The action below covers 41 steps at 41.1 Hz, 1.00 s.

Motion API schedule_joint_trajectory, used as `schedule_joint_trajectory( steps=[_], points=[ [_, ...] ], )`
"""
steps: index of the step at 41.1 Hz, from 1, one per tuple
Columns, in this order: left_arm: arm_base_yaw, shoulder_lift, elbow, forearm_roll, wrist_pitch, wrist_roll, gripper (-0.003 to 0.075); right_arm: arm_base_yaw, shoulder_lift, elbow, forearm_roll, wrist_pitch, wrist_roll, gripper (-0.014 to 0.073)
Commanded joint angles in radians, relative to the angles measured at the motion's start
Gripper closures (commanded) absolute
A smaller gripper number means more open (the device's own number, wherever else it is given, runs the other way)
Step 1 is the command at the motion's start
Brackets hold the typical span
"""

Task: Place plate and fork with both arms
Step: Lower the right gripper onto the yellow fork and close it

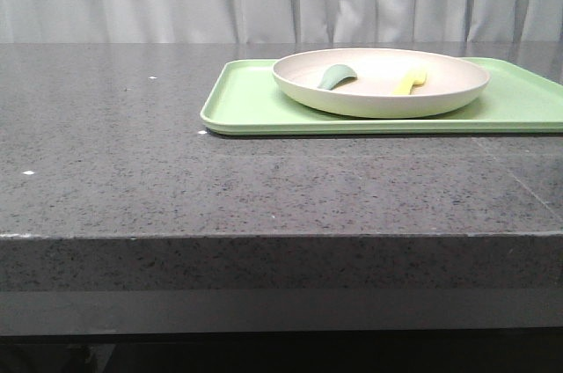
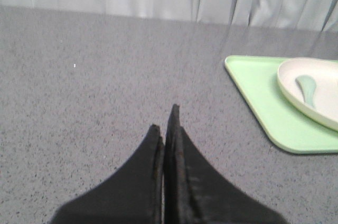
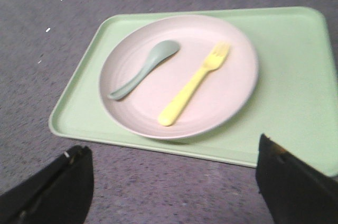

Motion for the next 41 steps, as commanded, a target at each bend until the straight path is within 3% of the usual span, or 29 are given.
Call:
schedule_joint_trajectory(
  steps=[1,11,22,33,41],
  points=[
    [0.004,-0.002,-0.026,0.005,-0.114,-0.002,0.0738,0.08,0.131,-0.129,0.028,-0.021,0.0,-0.0028],
    [0.004,0.0,-0.026,0.005,-0.12,-0.002,0.0738,0.077,0.422,-0.378,-0.001,0.08,0.072,-0.0007],
    [0.004,0.0,-0.026,0.005,-0.12,-0.002,0.0738,0.045,0.648,-0.574,-0.216,0.179,0.256,-0.0007],
    [0.004,0.0,-0.026,0.005,-0.12,-0.002,0.0738,0.044,0.857,-0.749,-0.221,0.292,0.33,-0.0007],
    [0.004,0.0,-0.026,0.005,-0.12,-0.002,0.0738,0.045,0.908,-0.777,-0.221,0.307,0.343,-0.0007]
  ],
)
